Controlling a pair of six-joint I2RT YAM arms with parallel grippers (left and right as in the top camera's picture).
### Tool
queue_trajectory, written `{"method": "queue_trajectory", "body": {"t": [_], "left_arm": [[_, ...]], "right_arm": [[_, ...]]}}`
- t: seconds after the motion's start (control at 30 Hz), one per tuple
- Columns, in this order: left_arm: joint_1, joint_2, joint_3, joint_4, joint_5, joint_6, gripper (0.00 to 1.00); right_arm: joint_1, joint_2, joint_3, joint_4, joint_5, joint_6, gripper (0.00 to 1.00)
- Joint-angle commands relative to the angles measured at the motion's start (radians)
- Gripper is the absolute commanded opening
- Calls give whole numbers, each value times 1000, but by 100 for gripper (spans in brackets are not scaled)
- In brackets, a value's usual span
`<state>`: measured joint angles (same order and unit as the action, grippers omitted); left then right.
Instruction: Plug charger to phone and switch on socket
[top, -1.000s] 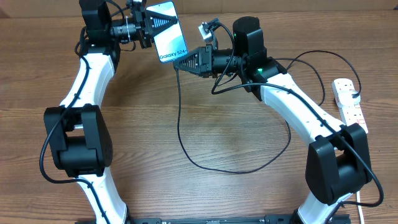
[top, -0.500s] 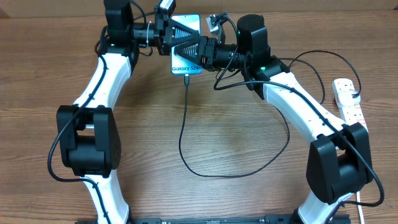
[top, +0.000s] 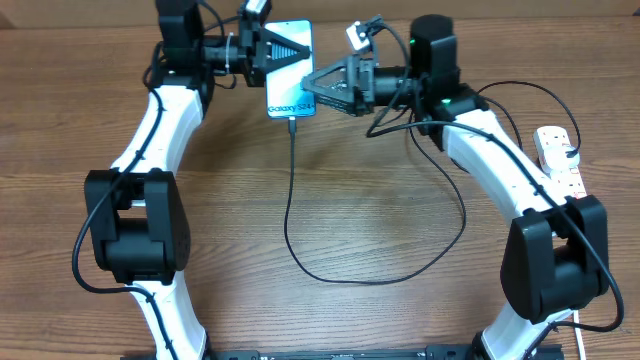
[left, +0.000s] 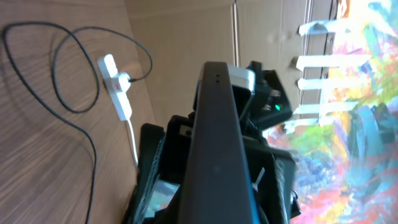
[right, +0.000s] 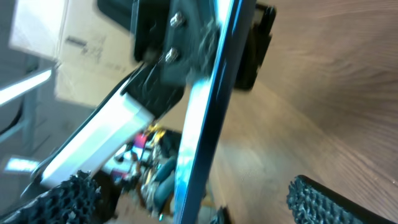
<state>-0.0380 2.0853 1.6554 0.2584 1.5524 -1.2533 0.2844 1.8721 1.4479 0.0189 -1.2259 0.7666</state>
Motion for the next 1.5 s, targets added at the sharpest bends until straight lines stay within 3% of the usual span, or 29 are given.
{"method": "queue_trajectory", "body": {"t": [0.0, 0.43, 0.57, 0.7, 0.9, 1.1, 1.47], "left_arm": [[36, -19, 9, 2, 11, 19, 4], [44, -19, 9, 0, 13, 20, 4], [42, -19, 9, 0, 26, 20, 4], [35, -19, 8, -13, 28, 26, 4], [14, -19, 8, -23, 28, 36, 4], [2, -19, 8, -24, 28, 37, 4], [-2, -19, 8, -132, 28, 88, 4]], "right_arm": [[-33, -14, 18, -64, -191, -90, 100], [-95, -14, 18, -671, -158, -640, 100], [-95, -14, 18, -791, 0, -672, 100], [-90, -14, 18, -846, -11, -734, 98], [-64, -14, 18, -922, -14, -828, 63], [-42, -14, 18, -907, -17, -827, 4], [-42, -14, 18, -904, -31, -828, 4]]}}
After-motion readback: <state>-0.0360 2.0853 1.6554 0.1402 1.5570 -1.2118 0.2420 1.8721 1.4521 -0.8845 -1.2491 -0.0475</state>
